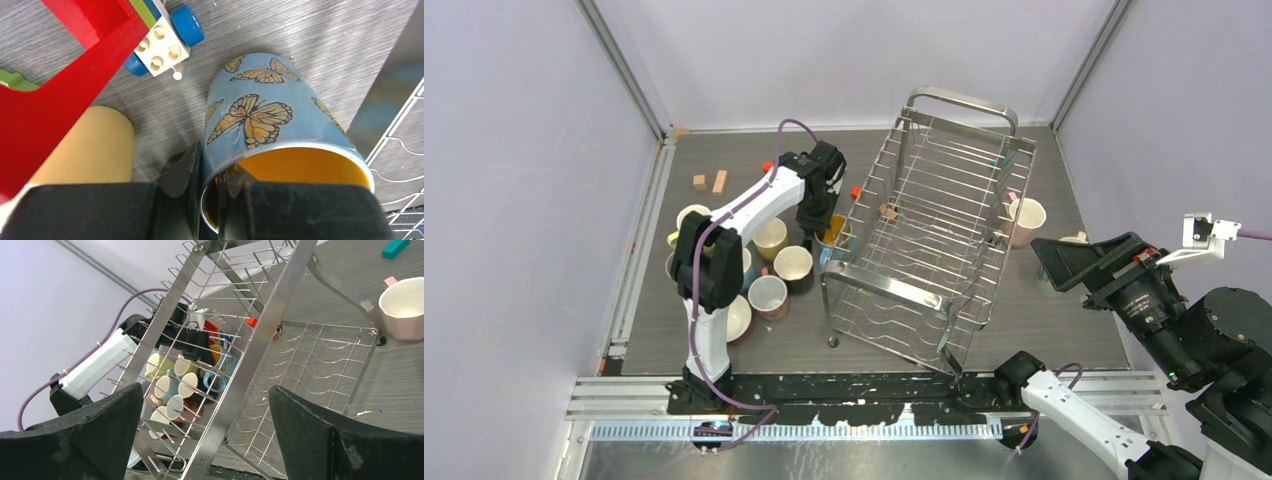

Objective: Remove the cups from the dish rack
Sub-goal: Place the cup at the corner of the board, then reset both arms

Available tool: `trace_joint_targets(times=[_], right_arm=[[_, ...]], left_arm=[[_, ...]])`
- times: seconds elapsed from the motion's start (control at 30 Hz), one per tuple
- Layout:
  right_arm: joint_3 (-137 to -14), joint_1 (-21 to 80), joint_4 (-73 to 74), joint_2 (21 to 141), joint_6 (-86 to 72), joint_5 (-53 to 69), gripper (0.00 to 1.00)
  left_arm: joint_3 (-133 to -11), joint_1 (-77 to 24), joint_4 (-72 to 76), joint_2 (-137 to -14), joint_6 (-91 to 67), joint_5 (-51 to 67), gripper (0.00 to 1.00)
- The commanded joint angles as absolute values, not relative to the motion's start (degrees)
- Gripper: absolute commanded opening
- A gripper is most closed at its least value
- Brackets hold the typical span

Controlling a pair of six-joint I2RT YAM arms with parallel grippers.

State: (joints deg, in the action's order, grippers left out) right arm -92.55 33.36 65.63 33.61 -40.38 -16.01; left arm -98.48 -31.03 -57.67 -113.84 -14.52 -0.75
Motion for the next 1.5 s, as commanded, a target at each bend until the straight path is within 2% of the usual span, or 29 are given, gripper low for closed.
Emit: trace_joint_targets(times=[0.0,0.17,0.37,0.53,0.77,1.0,1.03,1.07,1.1,1.13,1.47], right_arm=[[-92.29,33.54,64.56,33.09,-40.44,-16.62,1.00],[-92.30,33.56,64.60,33.13,-40.44,-16.61,1.00],[-92.63,33.50,64.64,33.59,-40.43,-16.61,1.00],[-92.38,33.52,64.07,34.01,-40.51,-16.37,1.00],[-92.12,33.53,63.35,34.58,-40.61,-15.66,1.00],[-92.05,33.53,62.76,34.96,-40.35,-15.99,1.00],[-92.17,33.52,62.71,35.04,-40.34,-15.99,1.00],[-92.25,33.57,62.73,35.16,-40.39,-15.92,1.00],[-92.28,33.57,62.63,35.23,-40.35,-15.91,1.00],[-92.28,33.52,62.56,35.32,-40.41,-15.83,1.00],[-92.24,33.55,61.42,36.09,-40.00,-15.99,1.00]], left_arm=[[-97.95,-31.20,-53.19,-111.00,-14.77,-1.87,0.00],[-97.75,-31.17,-53.15,-111.45,-14.50,-2.19,0.01],[-98.24,-31.20,-53.58,-110.21,-14.18,-1.77,0.26],[-98.44,-31.18,-54.28,-109.29,-13.37,-1.29,0.41],[-99.12,-31.20,-55.62,-104.05,-13.34,1.23,0.56],[-100.10,-31.06,-57.29,-97.74,-13.54,3.34,0.65],[-100.61,-30.88,-57.75,-97.16,-13.73,3.37,0.71],[-101.33,-30.55,-58.21,-96.69,-14.25,3.60,0.84],[-102.02,-30.06,-58.93,-96.15,-14.73,4.16,0.94],[-102.73,-29.61,-59.54,-95.79,-15.40,4.79,0.97],[-111.68,-27.55,-64.94,-88.08,-18.79,2.22,1.00]])
